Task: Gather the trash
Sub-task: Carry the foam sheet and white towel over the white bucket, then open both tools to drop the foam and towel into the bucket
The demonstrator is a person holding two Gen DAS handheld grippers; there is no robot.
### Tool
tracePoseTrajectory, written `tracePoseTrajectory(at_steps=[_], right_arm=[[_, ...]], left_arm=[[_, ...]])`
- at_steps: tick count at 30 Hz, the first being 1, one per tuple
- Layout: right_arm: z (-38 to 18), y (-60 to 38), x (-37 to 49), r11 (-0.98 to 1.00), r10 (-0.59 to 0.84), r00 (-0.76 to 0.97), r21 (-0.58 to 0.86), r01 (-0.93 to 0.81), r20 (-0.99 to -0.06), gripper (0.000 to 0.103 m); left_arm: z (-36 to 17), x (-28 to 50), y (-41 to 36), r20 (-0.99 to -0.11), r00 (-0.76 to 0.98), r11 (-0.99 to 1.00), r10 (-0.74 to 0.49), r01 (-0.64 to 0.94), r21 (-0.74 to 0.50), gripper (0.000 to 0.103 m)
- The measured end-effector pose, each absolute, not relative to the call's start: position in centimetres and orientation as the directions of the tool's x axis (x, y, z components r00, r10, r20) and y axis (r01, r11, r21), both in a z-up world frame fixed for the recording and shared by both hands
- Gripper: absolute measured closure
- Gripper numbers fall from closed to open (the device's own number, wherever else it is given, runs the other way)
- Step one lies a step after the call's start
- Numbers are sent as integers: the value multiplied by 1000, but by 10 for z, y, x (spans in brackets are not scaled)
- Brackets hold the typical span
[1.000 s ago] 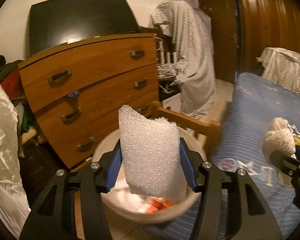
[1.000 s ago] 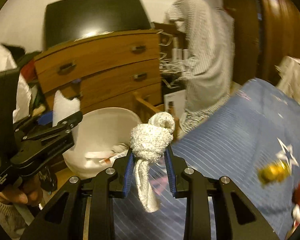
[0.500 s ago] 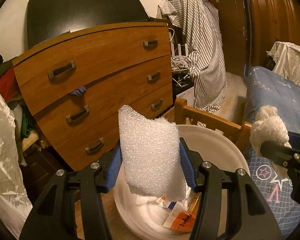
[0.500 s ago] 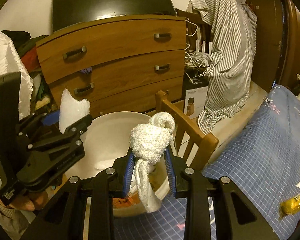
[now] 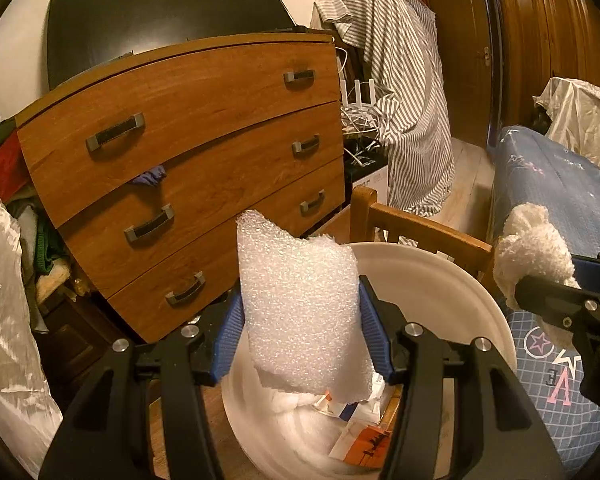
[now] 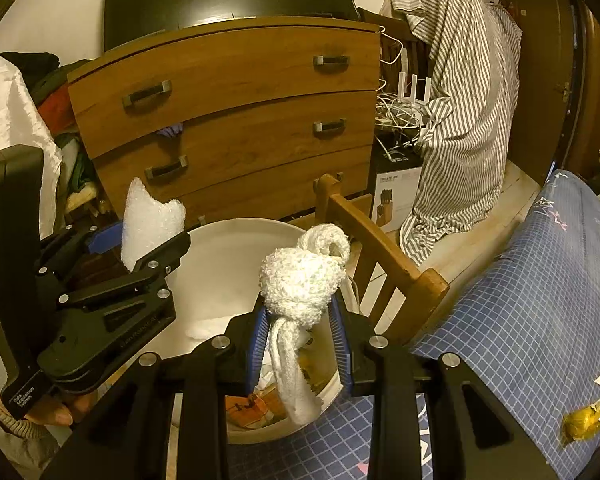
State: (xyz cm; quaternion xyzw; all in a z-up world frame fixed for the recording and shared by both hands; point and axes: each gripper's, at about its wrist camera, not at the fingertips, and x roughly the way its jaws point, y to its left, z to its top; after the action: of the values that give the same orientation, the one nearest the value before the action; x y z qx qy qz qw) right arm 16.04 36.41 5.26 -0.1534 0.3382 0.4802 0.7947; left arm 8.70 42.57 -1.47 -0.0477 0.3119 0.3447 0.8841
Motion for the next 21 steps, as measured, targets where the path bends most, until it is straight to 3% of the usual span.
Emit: tracePoseTrajectory(at_steps=[15,19,21], right_arm=[[48,370,164,480,661,306,73,-874,-685,72],[48,372,161,469,661,304,62,-881,-686,61],[48,373,160,460,664,300,59,-886,-685,61]], left_arm=[[-21,91,430,-598,561,757,572,-643,121,51],[-24,92,435,-604,554,750,573,-651,114,36],[-25,91,434,-604,559,756,569,-644,117,35]])
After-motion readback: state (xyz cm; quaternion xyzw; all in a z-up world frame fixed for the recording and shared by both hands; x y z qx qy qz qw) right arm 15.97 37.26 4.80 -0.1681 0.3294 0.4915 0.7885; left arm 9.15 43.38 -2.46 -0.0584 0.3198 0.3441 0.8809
